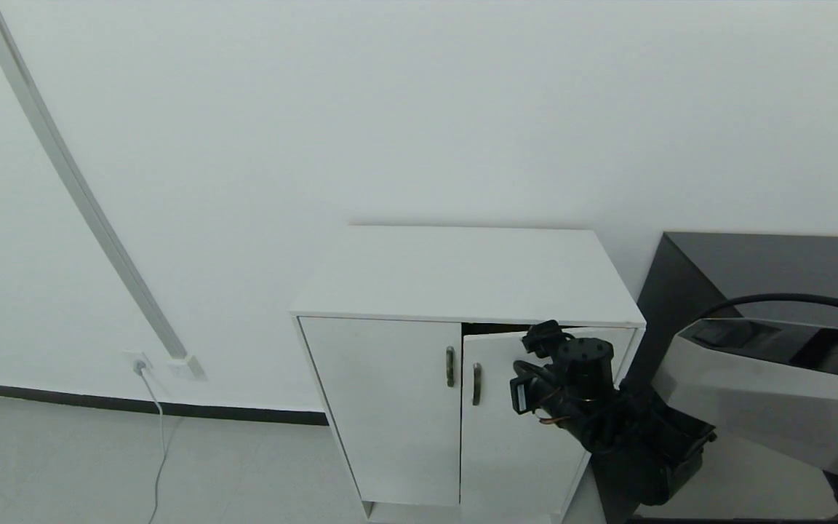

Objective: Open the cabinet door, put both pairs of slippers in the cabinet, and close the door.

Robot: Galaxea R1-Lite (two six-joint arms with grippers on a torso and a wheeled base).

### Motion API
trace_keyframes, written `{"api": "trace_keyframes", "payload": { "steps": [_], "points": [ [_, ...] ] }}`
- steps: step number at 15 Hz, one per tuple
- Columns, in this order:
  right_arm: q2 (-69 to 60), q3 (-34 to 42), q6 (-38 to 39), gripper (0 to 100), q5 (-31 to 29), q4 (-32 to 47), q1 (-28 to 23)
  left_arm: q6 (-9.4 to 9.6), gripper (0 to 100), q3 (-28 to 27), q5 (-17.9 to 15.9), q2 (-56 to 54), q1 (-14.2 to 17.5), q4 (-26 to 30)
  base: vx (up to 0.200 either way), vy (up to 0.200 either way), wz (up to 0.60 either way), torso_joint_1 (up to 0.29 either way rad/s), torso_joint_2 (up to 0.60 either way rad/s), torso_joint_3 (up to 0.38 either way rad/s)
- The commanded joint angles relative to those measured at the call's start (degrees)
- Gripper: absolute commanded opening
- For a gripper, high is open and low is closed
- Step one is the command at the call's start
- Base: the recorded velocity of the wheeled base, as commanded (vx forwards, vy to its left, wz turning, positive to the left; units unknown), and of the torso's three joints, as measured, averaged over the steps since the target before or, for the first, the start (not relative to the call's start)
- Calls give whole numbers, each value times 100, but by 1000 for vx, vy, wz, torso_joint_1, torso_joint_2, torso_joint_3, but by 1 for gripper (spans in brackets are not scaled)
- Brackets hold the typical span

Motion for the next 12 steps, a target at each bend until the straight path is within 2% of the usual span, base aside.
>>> {"api": "trace_keyframes", "payload": {
  "steps": [1,7,12],
  "points": [
    [183,-201,-5,0,-1,11,-62,-2,0,0,2,9,1,0,0,0,0,0,0,0],
    [377,-676,-14,0,-1,178,-176,-2,0,0,2,0,-8,0,0,0,0,0,0,0],
    [421,-719,-14,0,8,152,-229,7,0,0,2,0,1,0,0,0,0,0,0,0]
  ]
}}
